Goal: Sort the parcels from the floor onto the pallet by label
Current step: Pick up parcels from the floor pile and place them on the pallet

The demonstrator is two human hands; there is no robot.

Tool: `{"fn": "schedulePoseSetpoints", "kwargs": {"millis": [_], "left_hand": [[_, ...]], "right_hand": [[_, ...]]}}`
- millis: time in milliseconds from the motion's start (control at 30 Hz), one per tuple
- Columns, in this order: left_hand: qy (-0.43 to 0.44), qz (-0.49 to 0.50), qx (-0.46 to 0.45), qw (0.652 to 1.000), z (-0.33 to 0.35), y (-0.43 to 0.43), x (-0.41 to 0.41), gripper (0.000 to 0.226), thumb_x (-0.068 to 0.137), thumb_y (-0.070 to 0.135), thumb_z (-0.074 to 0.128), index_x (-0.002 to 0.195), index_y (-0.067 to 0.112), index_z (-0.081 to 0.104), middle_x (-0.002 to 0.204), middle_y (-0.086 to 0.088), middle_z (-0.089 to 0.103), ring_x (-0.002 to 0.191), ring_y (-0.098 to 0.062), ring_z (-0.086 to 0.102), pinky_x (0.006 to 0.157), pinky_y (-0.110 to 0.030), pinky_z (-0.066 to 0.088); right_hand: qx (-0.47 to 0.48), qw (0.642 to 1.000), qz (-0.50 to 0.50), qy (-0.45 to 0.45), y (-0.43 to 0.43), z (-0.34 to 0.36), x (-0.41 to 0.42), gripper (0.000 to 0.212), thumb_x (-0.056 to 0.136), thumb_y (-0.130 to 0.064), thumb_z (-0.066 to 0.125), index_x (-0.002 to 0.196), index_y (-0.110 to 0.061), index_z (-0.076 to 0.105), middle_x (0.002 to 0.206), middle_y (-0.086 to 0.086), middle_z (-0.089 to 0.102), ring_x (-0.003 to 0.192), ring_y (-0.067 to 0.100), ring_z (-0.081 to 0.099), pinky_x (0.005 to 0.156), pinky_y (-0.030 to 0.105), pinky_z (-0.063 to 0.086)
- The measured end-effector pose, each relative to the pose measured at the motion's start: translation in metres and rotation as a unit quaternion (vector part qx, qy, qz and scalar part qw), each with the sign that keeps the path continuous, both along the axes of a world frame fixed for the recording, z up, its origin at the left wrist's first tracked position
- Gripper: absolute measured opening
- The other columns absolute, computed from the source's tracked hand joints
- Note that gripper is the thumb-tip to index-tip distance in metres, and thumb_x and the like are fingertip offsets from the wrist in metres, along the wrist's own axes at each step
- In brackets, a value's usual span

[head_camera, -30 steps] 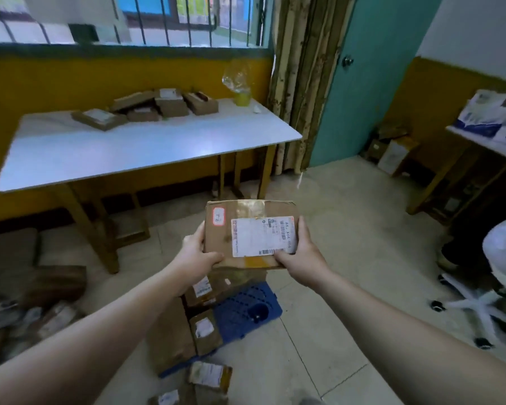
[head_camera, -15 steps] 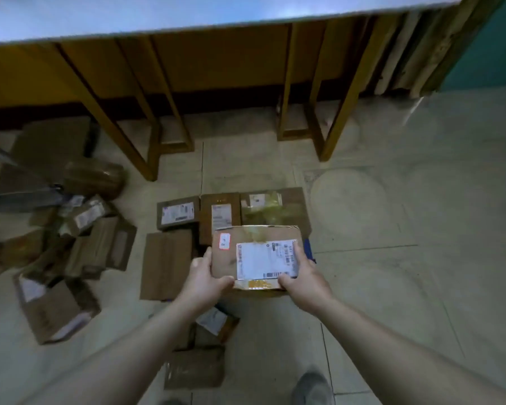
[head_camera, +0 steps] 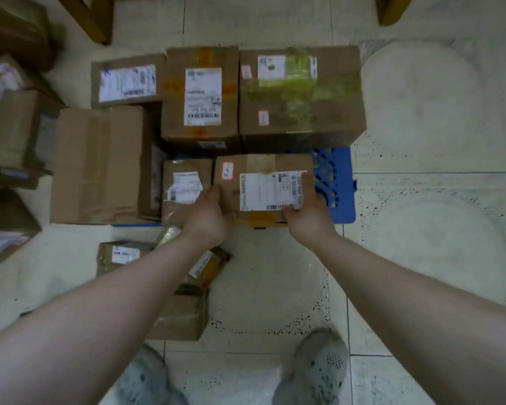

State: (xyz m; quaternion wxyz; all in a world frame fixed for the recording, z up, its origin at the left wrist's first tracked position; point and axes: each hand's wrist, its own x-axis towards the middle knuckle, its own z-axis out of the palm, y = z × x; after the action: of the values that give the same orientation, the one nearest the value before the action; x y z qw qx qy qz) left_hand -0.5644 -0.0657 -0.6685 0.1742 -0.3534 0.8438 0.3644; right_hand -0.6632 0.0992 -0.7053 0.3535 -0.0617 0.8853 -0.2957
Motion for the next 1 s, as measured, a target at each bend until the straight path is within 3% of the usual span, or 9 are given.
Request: {"fn": "schedulePoseSetpoints", "kwargs": {"millis": [133,300,433,500,567,733,833,1000], "left_hand": [[-0.041,-0.035,-0.027,0.998,-0.026,-0.003,0.0,0.053,0.092,0.026,0.055,0.14,0.016,0.034,0.14,-0.006,0.041,0.129,-0.024,0.041,0.106,-0.045,0.037],[-0.071,-0.083,-0.046,0.993,-0.034,-0.001,0.004,0.071,0.097,0.034,0.047,0.152,0.016,0.006,0.159,-0.003,0.004,0.142,-0.024,0.018,0.112,-0.038,0.024],[-0.072,-0.076,-0.017,0.994,-0.023,-0.015,0.01,0.067,0.094,0.035,0.049,0.15,0.019,0.016,0.159,-0.002,0.008,0.143,-0.023,0.016,0.111,-0.037,0.024],[-0.071,-0.106,-0.004,0.992,-0.007,-0.025,0.015,0.06,0.095,0.037,0.045,0.149,0.023,0.022,0.157,-0.003,0.017,0.145,-0.023,0.01,0.115,-0.039,0.017],[-0.053,-0.119,0.004,0.991,0.015,-0.033,0.023,0.053,0.096,0.035,0.045,0.146,0.025,0.03,0.156,-0.002,0.023,0.145,-0.022,0.01,0.117,-0.039,0.013],[-0.06,-0.022,0.015,0.998,0.109,-0.063,0.062,0.069,0.089,0.037,0.059,0.148,0.028,0.024,0.157,-0.002,0.017,0.142,-0.024,0.022,0.111,-0.047,0.031],[-0.066,-0.026,-0.026,0.997,0.178,-0.091,0.089,0.072,0.088,0.041,0.061,0.148,0.026,0.026,0.157,-0.004,0.017,0.145,-0.024,0.012,0.115,-0.043,0.017],[-0.093,-0.024,-0.039,0.995,0.297,-0.143,0.161,0.073,0.087,0.045,0.06,0.148,0.029,0.024,0.158,0.0,0.013,0.145,-0.021,0.006,0.115,-0.042,0.013]], "right_hand": [[0.02,1.0,-0.005,-0.023,-0.003,-0.028,0.003,0.076,0.097,-0.026,0.047,0.151,-0.039,-0.006,0.149,0.014,0.027,0.121,0.034,0.048,0.092,0.039,0.043],[0.017,0.999,-0.003,-0.04,-0.007,-0.034,-0.003,0.076,0.098,-0.025,0.047,0.151,-0.038,-0.006,0.152,0.01,0.015,0.13,0.035,0.037,0.104,0.041,0.034],[0.065,0.996,0.03,-0.051,-0.011,-0.015,-0.008,0.081,0.094,-0.035,0.053,0.152,-0.034,-0.004,0.158,0.009,0.002,0.14,0.038,0.023,0.11,0.044,0.03],[0.077,0.995,0.029,-0.047,-0.011,0.003,-0.007,0.081,0.091,-0.041,0.055,0.152,-0.032,0.002,0.157,0.012,0.005,0.137,0.04,0.027,0.11,0.047,0.033],[0.075,0.996,0.029,-0.048,-0.011,0.029,-0.002,0.074,0.09,-0.043,0.055,0.152,-0.031,0.015,0.155,0.015,0.012,0.132,0.041,0.034,0.107,0.047,0.036],[0.076,0.996,0.036,-0.038,-0.02,0.132,0.022,0.055,0.09,-0.041,0.052,0.142,-0.03,0.038,0.138,0.013,0.037,0.123,0.035,0.042,0.102,0.041,0.039],[0.106,0.993,0.045,-0.027,-0.034,0.213,0.047,0.062,0.09,-0.042,0.051,0.147,-0.027,0.032,0.148,0.012,0.031,0.132,0.032,0.034,0.106,0.041,0.035],[0.109,0.993,0.046,-0.003,-0.066,0.349,0.103,0.071,0.093,-0.045,0.05,0.152,-0.023,0.019,0.158,0.007,0.018,0.142,0.028,0.021,0.111,0.042,0.027]]}}
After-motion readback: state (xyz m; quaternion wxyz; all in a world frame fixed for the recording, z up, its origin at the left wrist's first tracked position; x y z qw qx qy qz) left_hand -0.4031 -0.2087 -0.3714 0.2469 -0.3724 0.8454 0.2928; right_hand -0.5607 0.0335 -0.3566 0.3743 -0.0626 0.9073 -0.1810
